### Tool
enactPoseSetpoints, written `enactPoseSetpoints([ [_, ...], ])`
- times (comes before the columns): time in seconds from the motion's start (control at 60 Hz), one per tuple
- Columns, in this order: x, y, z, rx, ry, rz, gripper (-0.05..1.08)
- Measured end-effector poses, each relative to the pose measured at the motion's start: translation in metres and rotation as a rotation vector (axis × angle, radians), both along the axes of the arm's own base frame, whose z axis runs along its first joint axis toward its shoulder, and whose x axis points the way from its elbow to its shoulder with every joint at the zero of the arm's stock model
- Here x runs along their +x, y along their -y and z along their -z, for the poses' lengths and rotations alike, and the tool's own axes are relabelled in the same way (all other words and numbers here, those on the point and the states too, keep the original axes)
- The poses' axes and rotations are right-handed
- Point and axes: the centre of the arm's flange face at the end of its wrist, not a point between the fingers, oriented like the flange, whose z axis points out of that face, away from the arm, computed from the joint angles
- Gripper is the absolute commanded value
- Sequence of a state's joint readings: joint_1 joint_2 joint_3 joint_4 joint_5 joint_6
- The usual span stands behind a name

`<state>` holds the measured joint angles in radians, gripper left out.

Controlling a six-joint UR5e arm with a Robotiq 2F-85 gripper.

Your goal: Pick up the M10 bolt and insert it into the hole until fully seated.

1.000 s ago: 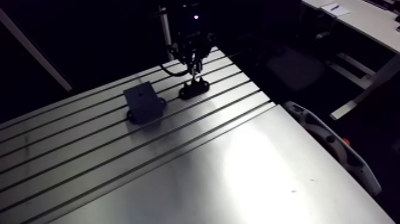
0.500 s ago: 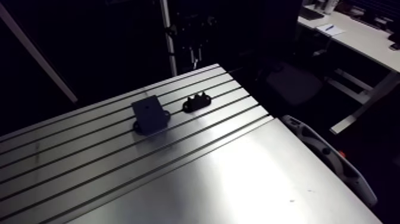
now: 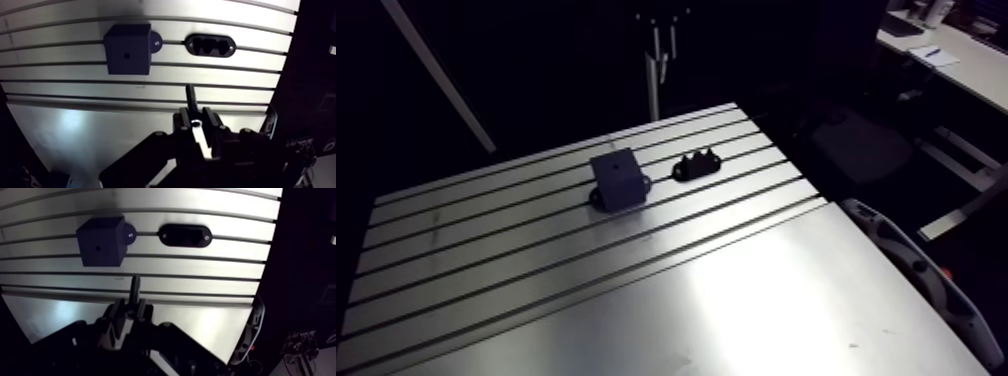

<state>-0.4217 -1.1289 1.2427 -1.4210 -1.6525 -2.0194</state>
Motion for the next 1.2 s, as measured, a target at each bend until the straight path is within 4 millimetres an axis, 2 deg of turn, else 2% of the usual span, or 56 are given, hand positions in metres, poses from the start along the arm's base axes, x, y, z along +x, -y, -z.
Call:
enactPoseSetpoints([
  [0.267,-0.006,0.041,-0.002,-0.014,0.071,-0.046,1.08],
  [0.6,-0.017,0.081,0.026,-0.030,0.155,-0.095,1.08],
  [0.8,-0.021,0.093,0.036,-0.013,0.183,-0.099,1.08],
  [1.2,-0.022,0.117,0.041,0.024,0.196,-0.112,1.08],
])
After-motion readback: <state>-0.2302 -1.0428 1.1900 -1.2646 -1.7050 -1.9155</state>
